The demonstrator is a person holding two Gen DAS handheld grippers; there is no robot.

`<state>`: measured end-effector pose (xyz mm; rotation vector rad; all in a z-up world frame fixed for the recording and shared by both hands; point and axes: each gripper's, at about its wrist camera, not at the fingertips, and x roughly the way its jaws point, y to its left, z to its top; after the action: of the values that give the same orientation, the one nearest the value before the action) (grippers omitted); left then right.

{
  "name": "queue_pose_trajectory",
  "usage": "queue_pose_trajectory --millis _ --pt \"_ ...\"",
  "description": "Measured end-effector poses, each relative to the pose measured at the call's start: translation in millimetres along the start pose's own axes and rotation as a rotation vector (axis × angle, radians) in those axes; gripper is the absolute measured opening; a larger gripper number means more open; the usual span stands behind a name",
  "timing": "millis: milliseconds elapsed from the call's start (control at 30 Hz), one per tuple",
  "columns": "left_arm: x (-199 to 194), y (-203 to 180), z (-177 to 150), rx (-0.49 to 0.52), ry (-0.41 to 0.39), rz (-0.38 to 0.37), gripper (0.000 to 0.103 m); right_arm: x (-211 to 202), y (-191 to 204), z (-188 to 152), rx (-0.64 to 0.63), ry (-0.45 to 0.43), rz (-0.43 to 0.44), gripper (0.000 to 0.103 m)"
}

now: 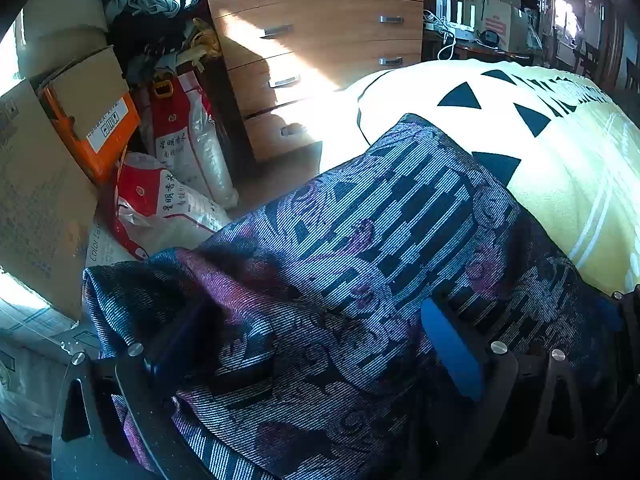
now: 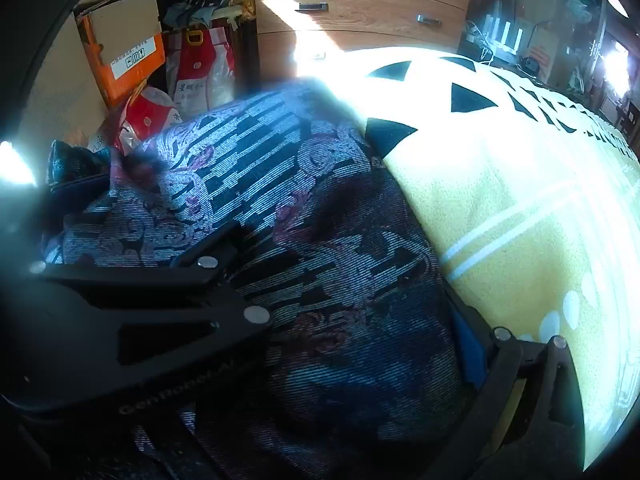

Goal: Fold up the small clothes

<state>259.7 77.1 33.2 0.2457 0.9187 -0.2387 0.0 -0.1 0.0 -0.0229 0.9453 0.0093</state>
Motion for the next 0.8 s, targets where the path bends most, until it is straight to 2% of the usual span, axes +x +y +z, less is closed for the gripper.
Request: queue_pose_trajectory --millis 800 --pt "-0.1 -0.3 0.1 0.007 -0.001 0.01 0.103 0.1 0.2 0.0 -0.002 0.0 -0.003 0.103"
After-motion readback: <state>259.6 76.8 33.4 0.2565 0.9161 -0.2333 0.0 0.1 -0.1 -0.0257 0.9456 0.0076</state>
